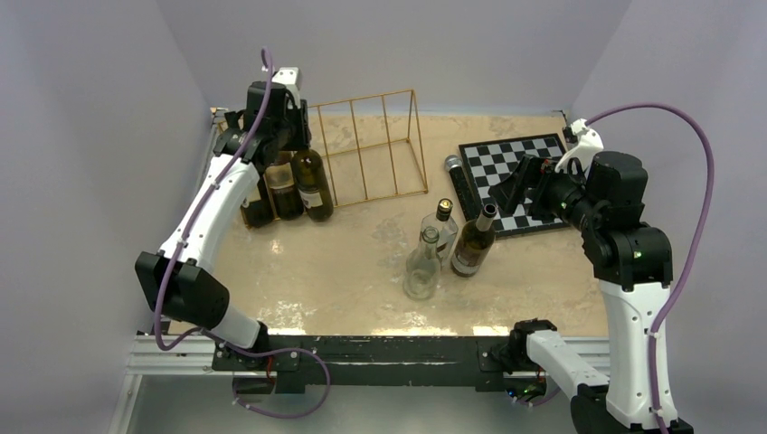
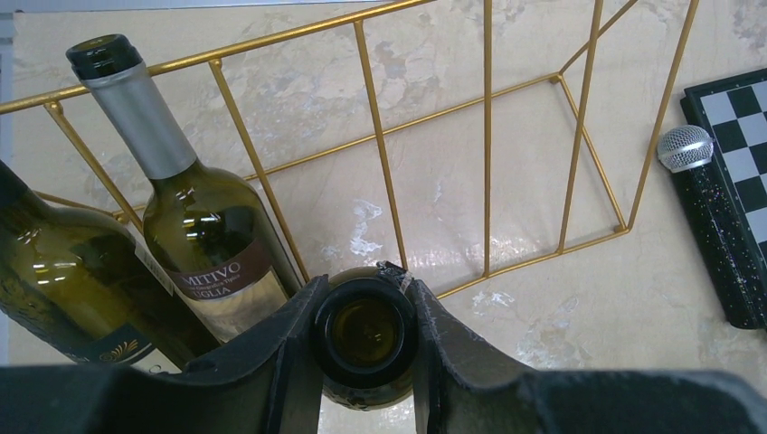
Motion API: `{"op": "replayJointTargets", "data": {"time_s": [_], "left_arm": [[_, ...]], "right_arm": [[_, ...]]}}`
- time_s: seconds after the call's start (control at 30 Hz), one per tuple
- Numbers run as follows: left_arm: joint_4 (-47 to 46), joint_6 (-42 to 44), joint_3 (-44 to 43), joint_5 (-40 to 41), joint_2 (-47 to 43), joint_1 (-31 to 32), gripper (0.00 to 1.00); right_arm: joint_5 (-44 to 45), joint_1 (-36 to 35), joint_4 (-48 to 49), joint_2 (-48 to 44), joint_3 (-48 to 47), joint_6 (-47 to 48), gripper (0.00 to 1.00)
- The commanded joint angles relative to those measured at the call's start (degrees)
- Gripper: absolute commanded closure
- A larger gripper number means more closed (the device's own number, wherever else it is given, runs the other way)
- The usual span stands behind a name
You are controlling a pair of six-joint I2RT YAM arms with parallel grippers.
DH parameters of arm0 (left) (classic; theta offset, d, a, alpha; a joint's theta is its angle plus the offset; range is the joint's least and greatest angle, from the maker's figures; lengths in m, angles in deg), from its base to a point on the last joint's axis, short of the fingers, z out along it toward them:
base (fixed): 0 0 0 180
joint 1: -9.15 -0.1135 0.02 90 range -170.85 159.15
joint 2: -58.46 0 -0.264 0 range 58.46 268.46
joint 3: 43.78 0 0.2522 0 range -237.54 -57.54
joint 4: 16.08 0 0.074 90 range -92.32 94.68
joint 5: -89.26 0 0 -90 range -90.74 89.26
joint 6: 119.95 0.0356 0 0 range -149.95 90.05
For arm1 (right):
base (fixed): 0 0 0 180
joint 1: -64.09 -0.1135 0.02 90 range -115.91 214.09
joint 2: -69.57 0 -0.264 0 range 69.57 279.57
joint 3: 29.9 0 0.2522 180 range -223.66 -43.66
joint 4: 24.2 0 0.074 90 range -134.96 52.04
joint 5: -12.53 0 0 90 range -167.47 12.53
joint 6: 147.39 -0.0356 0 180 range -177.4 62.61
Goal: Put the wine bottle on the wine rack
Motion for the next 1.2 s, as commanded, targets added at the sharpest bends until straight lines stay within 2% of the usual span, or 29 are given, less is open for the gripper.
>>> {"op": "replayJointTargets", "data": {"time_s": [0.0, 0.37, 0.83, 1.17], "left_arm": [[-5.73, 0.43, -4.03, 2.66, 0.12, -0.09, 1.0], [-3.92, -0.19, -4.89, 4.45, 5.02, -0.22, 1.0], [-5.12, -5.63, -9.14, 3.02, 17.25, -4.28, 1.0], [-6.44, -5.65, -10.84, 0.71, 22.52, -5.45, 0.9]], "right_arm": [[-0.11, 0.16, 1.15, -0.21, -0.04, -0.24, 0.04], [0.17, 0.16, 1.15, 0.48, -0.02, -0.11, 0.04], [1.59, 0.13, 0.21, 0.79, -0.89, 0.95, 0.03], [3.15, 0.14, -0.55, 0.06, -0.98, 2.06, 0.03]]}}
